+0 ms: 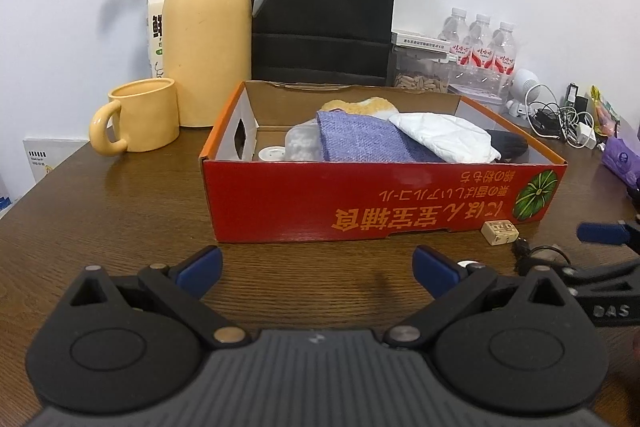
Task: Organize objects
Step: 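Grasp the black cable with the right tool while the left tool grasps the white bottle cap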
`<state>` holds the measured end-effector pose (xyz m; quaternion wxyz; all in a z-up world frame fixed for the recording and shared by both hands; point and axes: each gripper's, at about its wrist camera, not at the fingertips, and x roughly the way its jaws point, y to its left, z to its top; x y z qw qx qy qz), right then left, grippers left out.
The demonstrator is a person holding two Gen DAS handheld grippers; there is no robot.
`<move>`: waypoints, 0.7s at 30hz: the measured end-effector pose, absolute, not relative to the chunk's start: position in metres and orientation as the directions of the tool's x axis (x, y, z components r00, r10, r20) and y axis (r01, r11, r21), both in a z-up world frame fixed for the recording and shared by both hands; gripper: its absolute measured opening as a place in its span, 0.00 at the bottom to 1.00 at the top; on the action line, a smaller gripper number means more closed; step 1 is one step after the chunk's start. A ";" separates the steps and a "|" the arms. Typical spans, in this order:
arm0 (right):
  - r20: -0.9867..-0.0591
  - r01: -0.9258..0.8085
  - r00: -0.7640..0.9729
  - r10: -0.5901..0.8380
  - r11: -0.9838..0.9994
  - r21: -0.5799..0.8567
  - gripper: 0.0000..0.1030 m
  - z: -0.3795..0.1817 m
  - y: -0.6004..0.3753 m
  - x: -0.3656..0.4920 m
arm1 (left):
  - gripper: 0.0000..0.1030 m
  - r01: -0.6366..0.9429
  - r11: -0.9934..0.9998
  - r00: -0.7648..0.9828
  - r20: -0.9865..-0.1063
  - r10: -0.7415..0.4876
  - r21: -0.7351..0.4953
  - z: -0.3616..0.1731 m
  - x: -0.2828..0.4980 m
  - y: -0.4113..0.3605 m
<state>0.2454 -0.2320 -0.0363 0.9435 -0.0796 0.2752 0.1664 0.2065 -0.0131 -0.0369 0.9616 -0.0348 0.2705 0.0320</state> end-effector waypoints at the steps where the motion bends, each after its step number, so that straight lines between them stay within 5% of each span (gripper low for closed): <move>1: -0.548 -0.360 0.793 0.264 0.930 -0.073 0.87 -0.037 -0.228 0.249 | 1.00 -0.081 0.996 0.851 -0.524 0.043 -0.049 -0.037 0.207 -0.013; 13: -0.598 -0.379 0.737 0.314 0.925 0.019 0.20 -0.043 -0.226 0.268 | 1.00 -0.081 0.996 0.849 -0.527 0.043 -0.048 -0.037 0.207 -0.013; 21: -0.574 -0.374 0.752 0.323 0.927 0.030 0.15 -0.040 -0.230 0.262 | 1.00 -0.081 0.995 0.849 -0.527 0.044 -0.049 -0.037 0.207 -0.013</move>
